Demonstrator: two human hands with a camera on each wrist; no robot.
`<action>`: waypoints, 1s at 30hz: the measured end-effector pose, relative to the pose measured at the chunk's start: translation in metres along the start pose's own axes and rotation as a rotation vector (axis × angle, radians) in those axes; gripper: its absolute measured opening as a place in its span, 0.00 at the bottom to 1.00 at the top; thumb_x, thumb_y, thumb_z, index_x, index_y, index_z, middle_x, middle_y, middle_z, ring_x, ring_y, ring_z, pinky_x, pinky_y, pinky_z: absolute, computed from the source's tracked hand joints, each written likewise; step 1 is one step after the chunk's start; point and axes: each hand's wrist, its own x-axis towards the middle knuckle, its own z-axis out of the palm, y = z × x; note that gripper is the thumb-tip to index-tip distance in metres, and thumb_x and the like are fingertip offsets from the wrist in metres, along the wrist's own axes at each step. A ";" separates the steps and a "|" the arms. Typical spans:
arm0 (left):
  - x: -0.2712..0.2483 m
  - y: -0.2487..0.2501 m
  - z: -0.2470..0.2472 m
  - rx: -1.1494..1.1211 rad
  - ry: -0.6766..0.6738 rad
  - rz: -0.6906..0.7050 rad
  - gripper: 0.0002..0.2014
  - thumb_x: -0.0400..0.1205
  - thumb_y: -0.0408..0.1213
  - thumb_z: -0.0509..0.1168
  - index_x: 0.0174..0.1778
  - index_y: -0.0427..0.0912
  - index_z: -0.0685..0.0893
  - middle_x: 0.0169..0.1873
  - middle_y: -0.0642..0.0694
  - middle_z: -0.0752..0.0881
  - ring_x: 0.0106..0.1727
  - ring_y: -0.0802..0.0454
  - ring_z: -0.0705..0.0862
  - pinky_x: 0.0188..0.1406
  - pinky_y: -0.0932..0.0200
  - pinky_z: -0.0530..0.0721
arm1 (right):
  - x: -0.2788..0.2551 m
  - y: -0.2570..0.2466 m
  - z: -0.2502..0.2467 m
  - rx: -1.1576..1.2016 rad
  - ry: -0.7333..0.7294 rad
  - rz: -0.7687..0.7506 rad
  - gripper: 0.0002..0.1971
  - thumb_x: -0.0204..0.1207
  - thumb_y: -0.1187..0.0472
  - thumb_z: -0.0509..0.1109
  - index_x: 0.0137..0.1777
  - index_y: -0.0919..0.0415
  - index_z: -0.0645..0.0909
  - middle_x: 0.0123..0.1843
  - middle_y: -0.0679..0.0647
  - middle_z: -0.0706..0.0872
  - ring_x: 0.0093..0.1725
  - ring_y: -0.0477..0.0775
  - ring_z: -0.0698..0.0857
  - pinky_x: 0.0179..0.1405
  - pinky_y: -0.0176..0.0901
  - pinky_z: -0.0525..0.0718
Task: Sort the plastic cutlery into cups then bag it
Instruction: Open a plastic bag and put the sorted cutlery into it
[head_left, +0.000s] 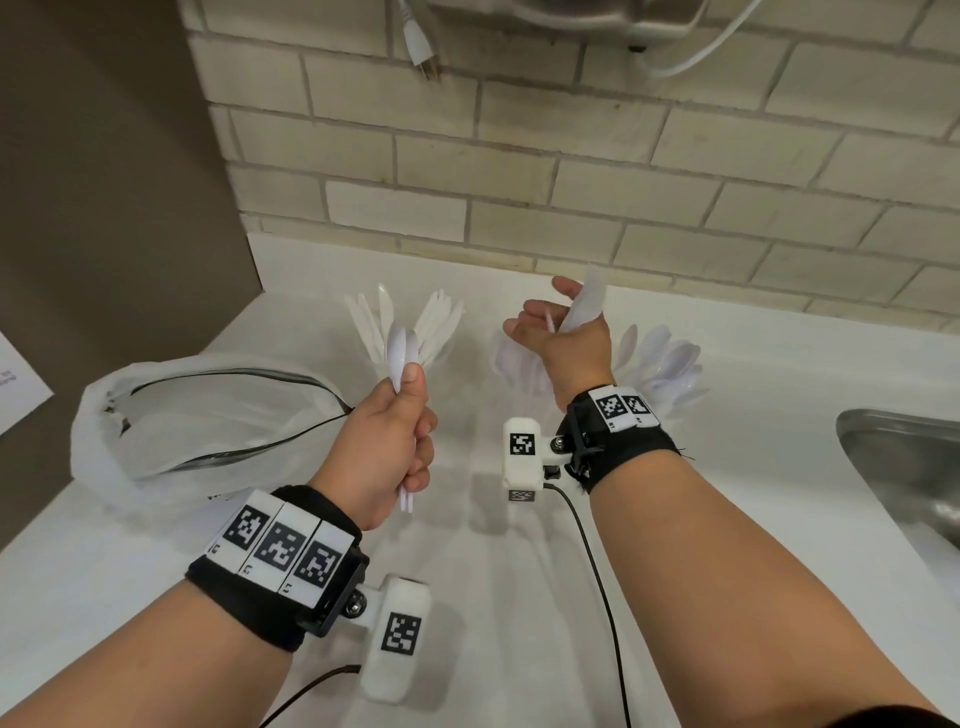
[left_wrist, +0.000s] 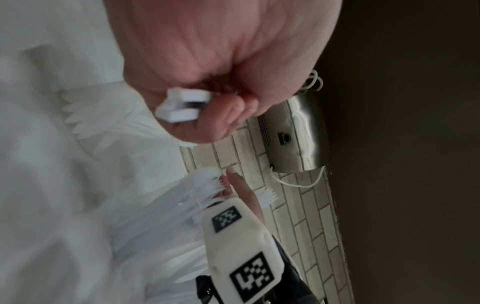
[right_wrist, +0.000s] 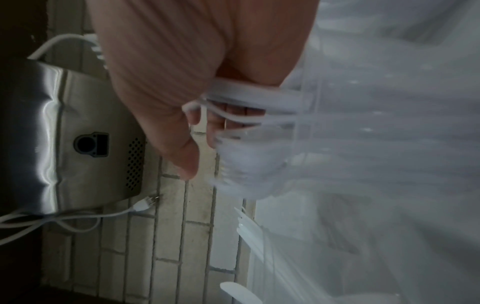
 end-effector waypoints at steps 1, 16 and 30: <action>0.000 0.000 0.001 -0.002 -0.001 -0.001 0.18 0.85 0.56 0.55 0.40 0.45 0.71 0.27 0.50 0.70 0.18 0.56 0.63 0.15 0.65 0.63 | 0.000 0.000 -0.001 0.023 -0.012 -0.010 0.36 0.59 0.69 0.84 0.65 0.51 0.73 0.50 0.56 0.88 0.51 0.52 0.89 0.59 0.48 0.86; -0.004 -0.004 0.010 0.019 -0.136 0.007 0.21 0.83 0.55 0.55 0.46 0.38 0.79 0.25 0.49 0.71 0.21 0.54 0.70 0.20 0.60 0.71 | -0.022 0.002 -0.011 -0.917 -0.319 -0.333 0.18 0.80 0.63 0.64 0.70 0.54 0.80 0.74 0.49 0.79 0.78 0.46 0.70 0.75 0.26 0.57; -0.021 0.002 0.009 0.147 -0.524 -0.102 0.35 0.79 0.66 0.51 0.49 0.33 0.85 0.23 0.47 0.73 0.18 0.53 0.66 0.17 0.63 0.67 | -0.091 -0.060 -0.003 -0.507 -0.636 -0.265 0.03 0.81 0.60 0.68 0.48 0.57 0.83 0.37 0.41 0.83 0.30 0.33 0.81 0.31 0.23 0.74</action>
